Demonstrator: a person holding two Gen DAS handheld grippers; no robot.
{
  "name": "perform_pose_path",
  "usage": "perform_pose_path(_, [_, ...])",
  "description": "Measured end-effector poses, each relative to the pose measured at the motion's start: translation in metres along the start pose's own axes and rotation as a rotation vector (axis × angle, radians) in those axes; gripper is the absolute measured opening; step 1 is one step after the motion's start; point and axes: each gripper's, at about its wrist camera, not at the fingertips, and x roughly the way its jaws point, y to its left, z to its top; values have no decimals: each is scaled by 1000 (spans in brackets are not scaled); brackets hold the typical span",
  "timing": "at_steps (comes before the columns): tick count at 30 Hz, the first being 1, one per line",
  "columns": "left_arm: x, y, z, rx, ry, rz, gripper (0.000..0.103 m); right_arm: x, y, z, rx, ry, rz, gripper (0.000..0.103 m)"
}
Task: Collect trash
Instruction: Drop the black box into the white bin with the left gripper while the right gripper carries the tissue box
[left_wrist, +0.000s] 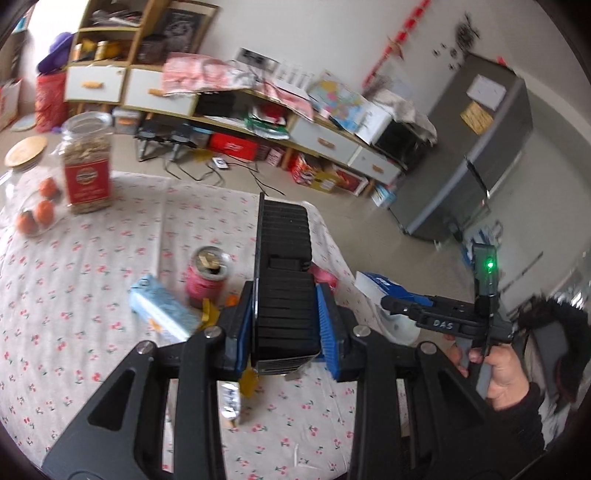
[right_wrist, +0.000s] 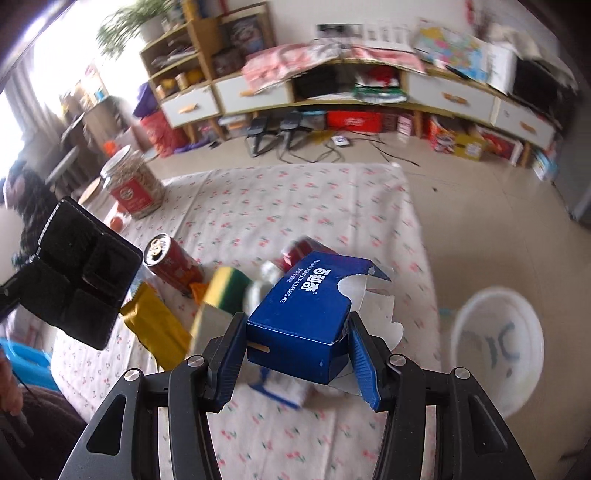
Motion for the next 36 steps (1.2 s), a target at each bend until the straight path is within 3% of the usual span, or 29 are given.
perform_pose_path(11, [60,-88,-9,79,100,-110,34,-47,-121,-58,212,-47,-51,54])
perform_pose_path(15, [96,-132,-18,141,154,-147,34,-51,-171,-82,318,-42,-29,54])
perform_pose_path(21, [153,-181,-25,168,214,-212,34,-59,-226,-109,386,-40,-61,54])
perform_pose_path(29, [228,-216,-33,138,279,-214,34,-64,-258,-115,430,-64,-75,54])
perform_pose_path(35, [255,-226,-36,157,282,-185,34,-56,-268,-111,440,-63,-79,54])
perform_pose_path(36, [258,-229,-35,166,270,-186,41,-55,-269,-111,442,-62,-80,54])
